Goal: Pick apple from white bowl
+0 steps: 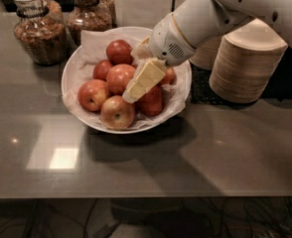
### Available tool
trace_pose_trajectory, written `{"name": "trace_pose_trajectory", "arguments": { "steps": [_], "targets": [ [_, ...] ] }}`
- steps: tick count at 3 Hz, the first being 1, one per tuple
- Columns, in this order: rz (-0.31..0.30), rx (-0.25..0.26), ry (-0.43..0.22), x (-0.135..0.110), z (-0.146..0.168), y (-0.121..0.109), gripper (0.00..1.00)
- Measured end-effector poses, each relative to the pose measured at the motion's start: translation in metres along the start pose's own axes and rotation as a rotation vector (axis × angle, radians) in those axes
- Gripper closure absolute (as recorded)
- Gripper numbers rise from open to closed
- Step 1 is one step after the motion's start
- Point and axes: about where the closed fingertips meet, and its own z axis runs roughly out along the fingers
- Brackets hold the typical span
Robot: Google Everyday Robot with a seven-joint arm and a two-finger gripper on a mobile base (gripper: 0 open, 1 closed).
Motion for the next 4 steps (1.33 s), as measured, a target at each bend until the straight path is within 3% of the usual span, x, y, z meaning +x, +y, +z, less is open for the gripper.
{"name": "trace_pose_trajectory", "arguments": {
  "steps": [1,3,4],
  "targets": [
    [0.024,-0.018,0.014,0.014,0.013,-0.001,0.14],
    [-0.004,-0.006,0.008,-0.006,0.011,-0.016,0.1],
    [0.003,-0.012,0.006,-0.011,0.015,-0.019,0.29]
  ]
}}
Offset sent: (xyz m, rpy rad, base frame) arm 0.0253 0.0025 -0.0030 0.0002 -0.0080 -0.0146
